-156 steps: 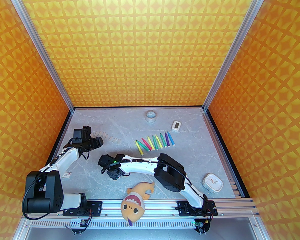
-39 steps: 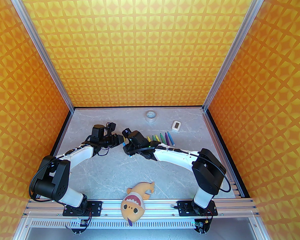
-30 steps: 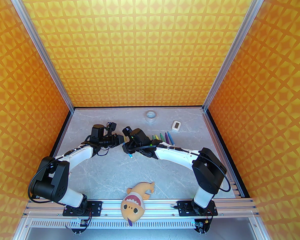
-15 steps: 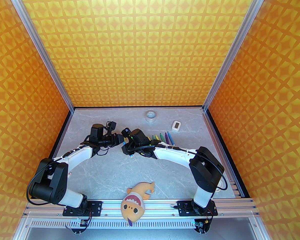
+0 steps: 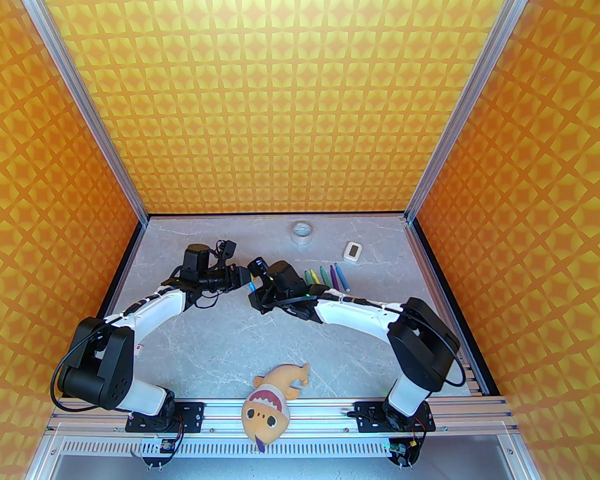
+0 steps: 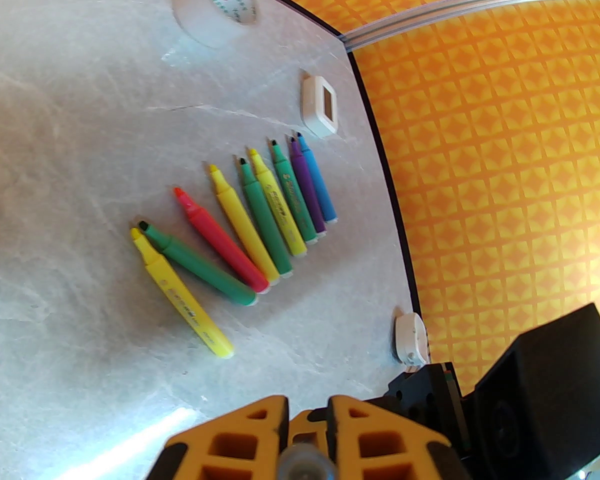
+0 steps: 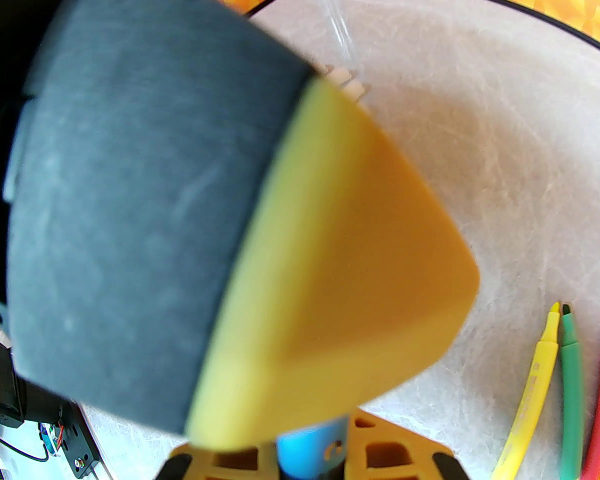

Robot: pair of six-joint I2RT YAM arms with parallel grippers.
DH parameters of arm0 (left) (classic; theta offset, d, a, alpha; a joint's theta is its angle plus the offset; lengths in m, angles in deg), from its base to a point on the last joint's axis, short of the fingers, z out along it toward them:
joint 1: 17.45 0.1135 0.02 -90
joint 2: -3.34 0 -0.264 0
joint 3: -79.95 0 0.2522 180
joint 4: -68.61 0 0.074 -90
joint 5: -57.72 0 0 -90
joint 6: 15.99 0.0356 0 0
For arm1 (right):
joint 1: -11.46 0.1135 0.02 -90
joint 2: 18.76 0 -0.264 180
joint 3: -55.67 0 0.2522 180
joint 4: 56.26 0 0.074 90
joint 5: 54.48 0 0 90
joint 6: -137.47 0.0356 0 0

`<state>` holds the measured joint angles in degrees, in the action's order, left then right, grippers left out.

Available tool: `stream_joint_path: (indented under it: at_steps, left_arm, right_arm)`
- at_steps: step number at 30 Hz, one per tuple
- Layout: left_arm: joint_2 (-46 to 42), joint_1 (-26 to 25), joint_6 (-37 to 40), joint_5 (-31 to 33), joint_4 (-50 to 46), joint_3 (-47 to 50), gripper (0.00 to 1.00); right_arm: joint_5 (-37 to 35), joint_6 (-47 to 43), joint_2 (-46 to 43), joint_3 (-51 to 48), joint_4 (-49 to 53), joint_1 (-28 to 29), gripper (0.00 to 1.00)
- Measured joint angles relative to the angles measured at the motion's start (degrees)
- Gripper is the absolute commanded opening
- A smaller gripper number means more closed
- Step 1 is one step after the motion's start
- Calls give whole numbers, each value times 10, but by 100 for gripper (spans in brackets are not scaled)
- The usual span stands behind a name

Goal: Open the pen caps

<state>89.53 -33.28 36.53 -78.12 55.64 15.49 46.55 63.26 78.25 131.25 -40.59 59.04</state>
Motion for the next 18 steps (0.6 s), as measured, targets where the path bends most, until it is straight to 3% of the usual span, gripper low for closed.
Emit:
stream_joint_path:
  at_steps: [7,12,18]
  left_arm:
    - [0,0,-2,-5,-10,-1,0]
    - [0,41,-3,44,1,-23,0]
    - [-7,69,-2,59,-4,-24,0]
  right_arm:
    - [1,-2,-17,-33,-29,0,0]
    - [6,-11,-35,-85,14,0,0]
    - [9,-20,-58,-118,23,0,0]
